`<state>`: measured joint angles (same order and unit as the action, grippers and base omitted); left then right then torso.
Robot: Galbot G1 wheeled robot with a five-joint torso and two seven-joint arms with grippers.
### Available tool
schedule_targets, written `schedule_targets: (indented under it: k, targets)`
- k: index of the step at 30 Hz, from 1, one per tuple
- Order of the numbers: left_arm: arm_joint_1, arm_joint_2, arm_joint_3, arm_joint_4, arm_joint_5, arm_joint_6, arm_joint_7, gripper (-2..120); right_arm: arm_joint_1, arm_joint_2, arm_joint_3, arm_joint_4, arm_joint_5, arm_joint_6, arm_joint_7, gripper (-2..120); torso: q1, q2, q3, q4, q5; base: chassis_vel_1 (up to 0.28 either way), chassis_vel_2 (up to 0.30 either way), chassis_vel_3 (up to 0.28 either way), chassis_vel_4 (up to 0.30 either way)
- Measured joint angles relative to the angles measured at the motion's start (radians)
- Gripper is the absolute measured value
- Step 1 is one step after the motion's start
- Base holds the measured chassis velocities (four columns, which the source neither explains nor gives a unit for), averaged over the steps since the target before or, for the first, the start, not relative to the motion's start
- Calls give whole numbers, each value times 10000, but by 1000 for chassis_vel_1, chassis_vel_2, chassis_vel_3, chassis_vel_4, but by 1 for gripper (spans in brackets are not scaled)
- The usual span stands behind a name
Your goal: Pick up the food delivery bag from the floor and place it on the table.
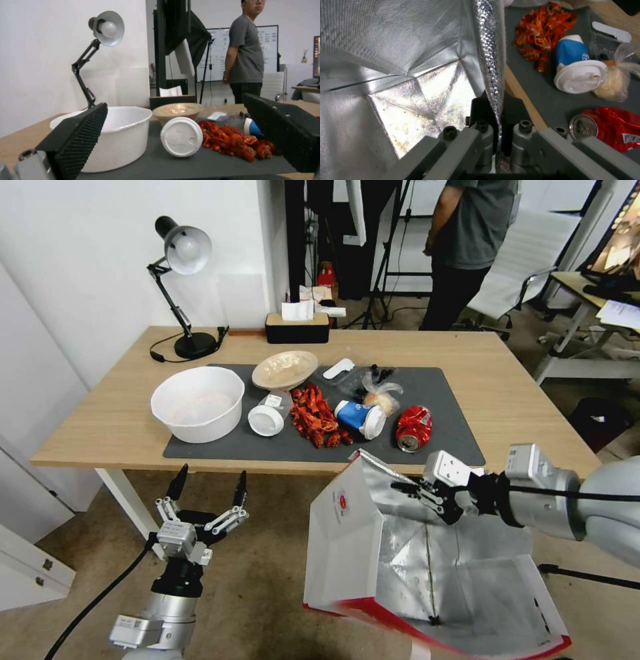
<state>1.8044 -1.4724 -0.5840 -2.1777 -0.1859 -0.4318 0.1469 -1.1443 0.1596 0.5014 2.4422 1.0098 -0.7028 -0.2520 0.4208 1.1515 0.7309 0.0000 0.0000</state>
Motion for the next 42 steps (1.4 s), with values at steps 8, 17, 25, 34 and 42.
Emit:
schedule_targets:
  k: [8,17,25,34,42]
  targets:
    - [-52,-20,16,-2,-10,-26,-41,100,417,-231,500,266,1299,-284,452,0,-2,-4,-3,0,-1,0,0,0,0]
    - [-76,26,20,-19,-48,-37,-75,100,1253,-65,667,-135,2319,-350,1057,0,-4,-10,-5,0,0,0,0,0,0]
    - [-196,15,40,43,-52,-37,-112,100,2121,369,718,-530,4484,-350,2650,0,-5,-12,-7,0,0,0,0,0,0]
    - [-300,-20,60,142,-37,-13,-123,100,3198,454,703,-1033,6433,-347,4145,0,-6,-14,-8,0,0,0,0,0,0]
    - [-352,-72,100,239,18,-9,-120,100,4249,450,618,-1426,7390,-343,4963,0,-7,-15,-9,0,0,0,0,0,0]
